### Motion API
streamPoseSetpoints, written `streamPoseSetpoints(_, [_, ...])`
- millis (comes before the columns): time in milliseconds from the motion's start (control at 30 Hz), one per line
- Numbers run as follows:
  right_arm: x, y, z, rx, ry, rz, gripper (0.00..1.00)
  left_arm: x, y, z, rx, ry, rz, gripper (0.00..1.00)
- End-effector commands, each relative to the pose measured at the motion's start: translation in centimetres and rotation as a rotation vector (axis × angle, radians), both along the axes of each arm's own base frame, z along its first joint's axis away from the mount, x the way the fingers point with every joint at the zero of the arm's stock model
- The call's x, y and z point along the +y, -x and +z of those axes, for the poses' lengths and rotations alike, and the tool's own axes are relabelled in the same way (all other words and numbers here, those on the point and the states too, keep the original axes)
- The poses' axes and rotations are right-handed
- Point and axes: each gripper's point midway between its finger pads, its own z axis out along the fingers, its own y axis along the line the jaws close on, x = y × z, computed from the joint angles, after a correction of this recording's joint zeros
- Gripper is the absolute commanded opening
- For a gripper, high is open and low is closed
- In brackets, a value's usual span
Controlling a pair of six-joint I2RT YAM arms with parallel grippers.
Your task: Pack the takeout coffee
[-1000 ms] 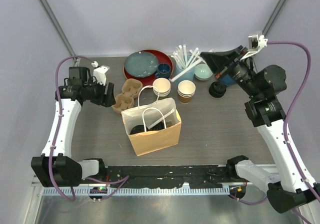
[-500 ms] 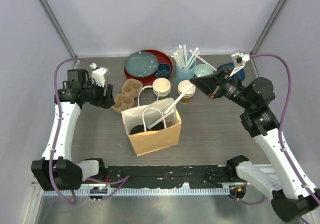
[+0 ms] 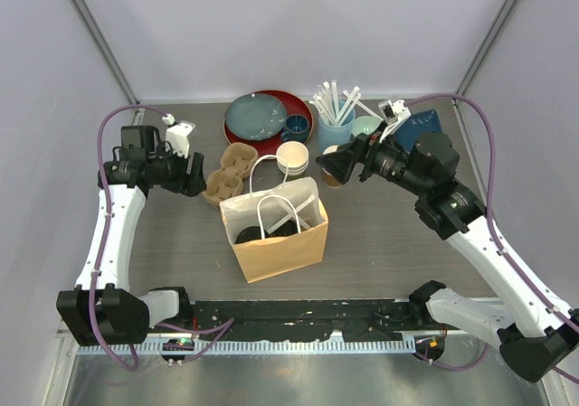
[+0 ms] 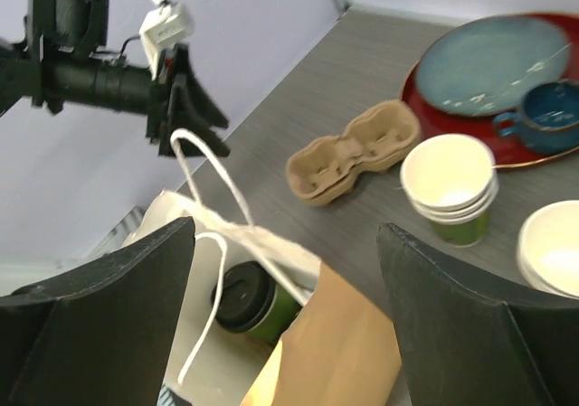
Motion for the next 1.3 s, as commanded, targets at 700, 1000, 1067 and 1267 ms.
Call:
streamPoseSetpoints(700, [-26.4,-10.0,-12.4,-0.009,0.360,-1.069,0.89,5.1,-7.5,-4.2,-0.378,0.015,0.356,0.73])
streamPoseSetpoints(1000, [-27.5,-9.4,-19.8,-0.038,0.387,-1.111,0.89,8.1,-8.1,-5.8,-0.648,0.075,0.593,0.94])
streamPoseSetpoints(1067, [-27.4,-9.6,-20.2,-0.046,0.378,-1.105,0.89,8.2,-7.9,-6.3,-0.665,0.099,0.625,0.96])
streamPoseSetpoints(1267, [-27.6,-9.4,-21.4,-0.085,0.345,-1.126,0.88,5.8,-6.8,-7.5,-0.702,0.183,0.508,0.97])
